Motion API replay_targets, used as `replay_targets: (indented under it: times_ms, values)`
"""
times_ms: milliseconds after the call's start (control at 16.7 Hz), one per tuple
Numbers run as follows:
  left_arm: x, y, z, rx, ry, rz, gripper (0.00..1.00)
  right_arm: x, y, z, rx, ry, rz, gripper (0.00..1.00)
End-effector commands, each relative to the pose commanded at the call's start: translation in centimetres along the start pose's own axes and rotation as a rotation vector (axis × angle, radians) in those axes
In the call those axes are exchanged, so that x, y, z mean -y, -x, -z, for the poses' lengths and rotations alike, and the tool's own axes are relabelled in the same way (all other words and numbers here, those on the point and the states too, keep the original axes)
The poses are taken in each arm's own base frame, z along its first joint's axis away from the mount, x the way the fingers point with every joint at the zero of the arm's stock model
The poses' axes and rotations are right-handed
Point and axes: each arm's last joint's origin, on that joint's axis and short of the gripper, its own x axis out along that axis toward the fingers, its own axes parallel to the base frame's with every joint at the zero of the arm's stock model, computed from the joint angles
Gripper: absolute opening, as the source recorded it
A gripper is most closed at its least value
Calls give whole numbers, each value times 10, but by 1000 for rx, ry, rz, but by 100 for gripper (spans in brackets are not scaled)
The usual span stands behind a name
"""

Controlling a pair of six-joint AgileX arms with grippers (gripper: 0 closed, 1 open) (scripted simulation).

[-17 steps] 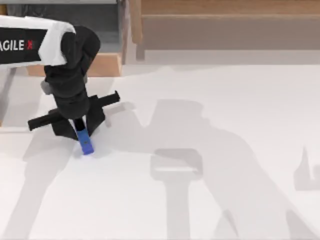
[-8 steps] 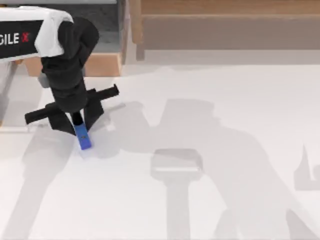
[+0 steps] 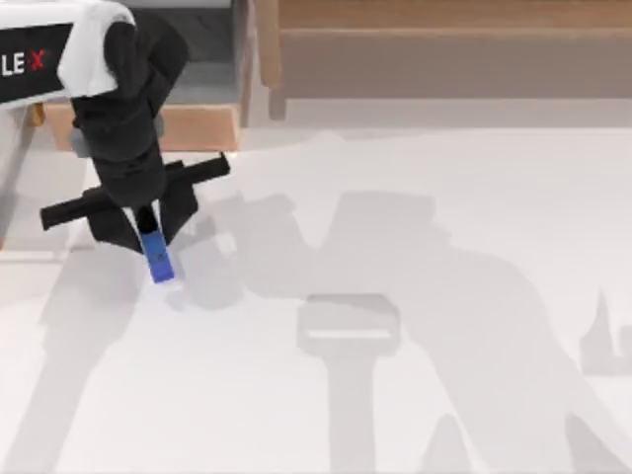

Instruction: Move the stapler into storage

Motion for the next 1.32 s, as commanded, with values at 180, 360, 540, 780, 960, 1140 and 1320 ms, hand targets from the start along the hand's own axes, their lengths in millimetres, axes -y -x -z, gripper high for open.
replay_targets:
  times_ms: [180,360,540,780,960,1140,1320]
  values:
    - [-14,31,-24,84,-61,18,0,0,0,0,0,0,0,100]
    - [-41,82,-51,219,-172,12,0,0,0,0,0,0,0,100]
    - [-76,137,-71,356,-273,-39,0,0,0,0,0,0,0,100]
    - [-123,182,-92,442,-363,-131,0,0,0,0,0,0,0,100]
    - [-153,179,-114,413,-391,-167,0,0,0,0,0,0,0,100]
    - [-180,144,-144,318,-391,-152,0,0,0,0,0,0,0,100]
    - [-206,91,-171,193,-374,-104,0,0,0,0,0,0,0,100]
